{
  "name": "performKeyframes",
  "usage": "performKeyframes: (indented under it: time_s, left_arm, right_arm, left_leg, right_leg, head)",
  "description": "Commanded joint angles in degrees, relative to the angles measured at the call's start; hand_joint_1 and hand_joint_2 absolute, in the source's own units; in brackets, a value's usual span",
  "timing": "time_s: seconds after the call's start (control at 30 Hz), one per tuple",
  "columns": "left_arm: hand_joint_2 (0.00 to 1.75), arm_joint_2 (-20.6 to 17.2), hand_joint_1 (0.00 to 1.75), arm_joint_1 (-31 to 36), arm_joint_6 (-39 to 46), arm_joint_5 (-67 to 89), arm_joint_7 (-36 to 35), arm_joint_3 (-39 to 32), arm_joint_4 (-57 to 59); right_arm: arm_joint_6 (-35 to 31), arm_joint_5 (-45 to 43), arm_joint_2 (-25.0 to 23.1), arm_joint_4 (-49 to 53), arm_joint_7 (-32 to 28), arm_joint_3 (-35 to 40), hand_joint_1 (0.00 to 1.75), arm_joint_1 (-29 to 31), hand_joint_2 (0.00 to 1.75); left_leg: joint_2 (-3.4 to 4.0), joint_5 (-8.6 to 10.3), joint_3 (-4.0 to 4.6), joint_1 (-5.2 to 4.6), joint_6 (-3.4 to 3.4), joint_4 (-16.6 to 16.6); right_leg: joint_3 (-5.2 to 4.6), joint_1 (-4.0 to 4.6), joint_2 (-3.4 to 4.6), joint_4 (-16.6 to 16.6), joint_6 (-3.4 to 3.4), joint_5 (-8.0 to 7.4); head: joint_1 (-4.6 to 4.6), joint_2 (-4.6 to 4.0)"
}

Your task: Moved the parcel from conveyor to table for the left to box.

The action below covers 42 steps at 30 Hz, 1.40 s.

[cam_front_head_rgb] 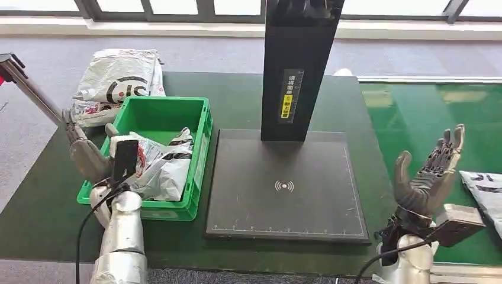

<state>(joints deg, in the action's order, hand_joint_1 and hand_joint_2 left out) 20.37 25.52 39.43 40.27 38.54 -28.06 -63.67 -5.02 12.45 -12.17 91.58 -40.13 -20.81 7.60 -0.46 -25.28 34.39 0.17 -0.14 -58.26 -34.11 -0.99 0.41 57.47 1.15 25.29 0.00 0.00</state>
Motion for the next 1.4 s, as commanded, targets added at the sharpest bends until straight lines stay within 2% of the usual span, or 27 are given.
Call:
performKeyframes:
  time_s: [0.03, 0.1, 0.13, 0.17, 0.2, 0.23, 0.27, 0.3, 0.33, 0.4, 0.43, 0.47, 0.5, 0.53, 0.57, 0.63, 0.67, 0.7, 0.9, 1.27, 1.4]
  left_arm:
    - [1.75, -0.8, 0.00, -7.2, -30.7, -30.0, 1.5, 19.5, -3.4]
    - [1.75, -0.7, 0.00, -11.0, -38.0, -32.4, 1.5, 24.1, -5.2]
    - [1.75, -0.8, 0.00, -11.5, -40.2, -32.8, 1.5, 25.2, -4.7]
    - [1.75, -1.1, 0.00, -12.2, -43.2, -33.9, 1.5, 26.8, -4.3]
    - [1.75, -2.1, 0.00, -12.6, -48.8, -35.7, 1.5, 28.4, -3.7]
    - [1.75, -3.4, 0.00, -13.6, -53.9, -36.2, 1.5, 30.7, -4.7]
    - [1.75, -3.8, 0.00, -14.4, -54.9, -36.6, 1.5, 31.1, -5.5]
    - [1.75, -3.9, 0.00, -14.8, -54.9, -36.8, 1.5, 31.3, -5.9]
    - [1.75, -5.3, 0.00, -14.3, -53.9, -39.5, 1.5, 33.4, -5.3]
    - [1.75, -4.7, 0.00, -15.6, -56.1, -38.3, 1.5, 31.9, -6.3]
    - [1.75, -4.5, 0.00, -15.9, -56.5, -37.7, 1.5, 31.5, -6.8]
    - [1.75, -4.6, 0.00, -16.1, -56.8, -37.6, 1.5, 31.6, -7.0]
    - [1.75, -4.6, 0.00, -16.2, -57.0, -37.4, 1.5, 31.7, -7.2]
    - [1.75, -4.6, 0.00, -16.4, -57.2, -37.0, 1.5, 31.8, -7.7]
    - [1.75, -4.6, 0.00, -16.4, -57.2, -37.0, 1.5, 31.8, -7.7]
    - [1.75, -4.7, 0.00, -16.7, -57.6, -37.0, 1.5, 32.6, -8.3]
    - [1.75, -4.8, 0.00, -17.1, -57.7, -36.3, 1.5, 33.2, -9.1]
    - [1.75, -4.8, 0.00, -17.1, -57.7, -36.3, 1.5, 33.2, -9.1]
    - [1.75, -4.8, 0.00, -17.4, -57.6, -36.2, 1.5, 33.6, -9.4]
    - [1.75, -5.8, 0.00, -19.4, -56.7, -36.5, 1.5, 35.0, -11.0]
    - [1.75, -5.8, 0.00, -19.4, -56.7, -36.5, 1.5, 35.0, -11.0]
  right_arm:
    - [-33.8, 23.3, 6.7, -37.3, 0.1, -5.8, 0.00, 11.2, 1.75]
    - [-35.0, 42.9, 3.0, -38.3, 0.1, -22.3, 0.00, 15.6, 1.75]
    - [-35.0, 47.1, 2.3, -37.0, 0.1, -26.0, 0.00, 16.3, 1.75]
    - [-35.0, 56.5, 0.5, -33.3, 0.8, -32.4, 0.00, 17.4, 1.75]
    - [-35.0, 76.7, -1.7, -20.4, 9.0, -34.9, 0.00, 16.6, 1.75]
    - [-35.0, 77.6, 15.4, -22.0, 29.7, -13.9, 0.00, 4.8, 1.75]
    - [-35.0, 77.6, 25.4, -26.9, 51.3, 7.7, 0.00, 5.8, 1.75]
    - [-35.0, 77.6, 26.8, -27.7, 71.9, 24.1, 0.00, 6.5, 1.75]
    - [-35.0, 77.6, 25.9, -28.7, 68.3, 20.1, 0.00, 6.3, 1.75]
    - [-35.0, 77.6, 28.3, -32.6, 75.8, 26.9, 0.00, 8.3, 1.75]
    - [-35.0, 77.6, 27.1, -32.9, 75.3, 24.9, 0.00, 8.4, 1.75]
    - [-35.0, 77.6, 27.3, -33.5, 75.0, 24.5, 0.00, 8.7, 1.75]
    - [-35.0, 77.6, 27.6, -34.3, 75.3, 24.4, 0.00, 9.0, 1.75]
    - [-35.0, 77.6, 25.9, -34.5, 73.4, 20.9, 0.00, 9.2, 1.75]
    - [-35.0, 77.6, 25.9, -34.5, 73.4, 20.9, 0.00, 9.2, 1.75]
    - [-35.0, 77.6, 26.3, -37.0, 73.2, 19.9, 0.00, 10.5, 1.75]
    - [-35.0, 77.6, 25.3, -37.0, 71.9, 16.4, 0.00, 10.6, 1.75]
    - [-35.0, 77.6, 25.3, -37.0, 71.9, 16.4, 0.00, 10.6, 1.75]
    - [-35.0, 77.6, 25.4, -37.7, 72.0, 15.8, 0.00, 11.0, 1.75]
    - [-35.0, 77.6, 23.3, -41.8, 67.3, 0.7, 0.00, 13.0, 1.75]
    - [-35.0, 77.6, 23.3, -41.8, 67.3, 0.7, 0.00, 13.0, 1.75]
  left_leg:
    - [0.09, 0.02, -0.14, 0.11, 0.02, 0.1]
    - [0.05, 0.01, -0.11, 0.04, 0.04, 0.1]
    - [0.03, 0.04, -0.18, 0.05, 0.06, 0.2]
    - [-0.01, 0.01, -0.20, -0.01, 0.05, 0.2]
    - [-0.01, 0.03, -0.24, -0.03, 0.04, 0.2]
    - [-0.22, 0.06, -0.07, -0.18, 0.03, 0.1]
    - [-0.14, 0.02, -0.06, -0.12, 0.02, 0.0]
    - [-0.60, 0.07, -0.16, -0.09, 0.08, 0.2]
    - [0.01, 0.02, -0.08, -0.12, 0.11, 0.0]
    - [0.38, -0.11, -0.11, -0.04, 0.11, 0.0]
    - [-0.06, -0.13, 0.11, -0.17, 0.14, 0.0]
    - [-0.87, 0.09, 0.45, -0.08, 0.28, 0.0]
    - [-0.60, 0.02, 0.32, -0.06, 0.28, 0.0]
    - [-0.52, 0.00, 0.14, -0.05, 0.25, 0.1]
    - [-0.70, -0.02, 0.17, -0.05, 0.21, 0.0]
    - [-0.11, -0.18, -0.04, -0.10, 0.12, 0.0]
    - [-0.06, -0.15, -0.14, -0.07, 0.10, 0.1]
    - [-0.41, -0.12, -0.03, -0.07, 0.12, 0.1]
    - [-0.51, -0.05, 0.05, -0.03, 0.14, 0.0]
    - [-0.64, -0.03, 0.08, -0.04, 0.14, 0.0]
    - [-0.50, -0.05, 0.00, -0.05, 0.12, 0.1]
  right_leg:
    - [0.24, 0.13, 0.03, -0.3, -0.02, -0.11]
    - [0.21, 0.05, 0.00, -0.2, 0.00, -0.07]
    - [0.31, 0.07, -0.05, -0.3, 0.00, -0.11]
    - [0.32, 0.01, -0.08, -0.2, 0.00, -0.07]
    - [0.33, -0.01, -0.09, -0.3, 0.01, -0.10]
    - [0.12, -0.17, -0.28, 0.0, 0.03, -0.01]
    - [0.10, -0.11, -0.20, -0.1, 0.03, -0.03]
    - [0.42, -0.07, -0.66, -0.3, 0.07, 0.01]
    - [0.05, -0.11, 0.00, -0.2, 0.09, -0.13]
    - [0.17, -0.02, 0.36, -0.2, 0.06, -0.18]
    - [0.30, -0.15, -0.03, -0.1, 0.19, -0.03]
    - [0.26, -0.07, -0.81, -0.1, 0.28, 0.00]
    - [0.30, -0.04, -0.54, -0.2, 0.23, -0.03]
    - [0.48, -0.02, -0.48, -0.3, 0.17, -0.02]
    - [0.41, -0.02, -0.64, -0.2, 0.19, 0.05]
    - [0.29, -0.07, -0.13, -0.2, 0.15, 0.06]
    - [0.31, -0.05, -0.06, -0.3, 0.11, 0.04]
    - [0.29, -0.05, -0.38, -0.3, 0.16, 0.11]
    - [0.30, -0.02, -0.47, -0.2, 0.20, 0.12]
    - [0.29, -0.03, -0.57, -0.2, 0.21, 0.15]
    - [0.32, -0.03, -0.45, -0.2, 0.17, 0.12]
  head:
    - [0.00, 0.00]
    - [0.02, 0.00]
    - [0.00, 0.00]
    - [0.00, 0.00]
    - [0.00, 0.00]
    - [-0.02, 0.00]
    - [0.00, 0.00]
    - [0.00, 0.00]
    - [-0.02, 0.00]
    - [-0.02, 0.00]
    - [0.00, 0.00]
    - [0.04, 0.00]
    - [0.04, 0.00]
    - [0.02, 0.00]
    - [0.04, 0.00]
    - [-0.04, 0.00]
    - [-0.02, 0.00]
    - [-0.02, 0.00]
    - [0.00, 0.00]
    - [0.00, 0.00]
    - [0.00, 0.00]
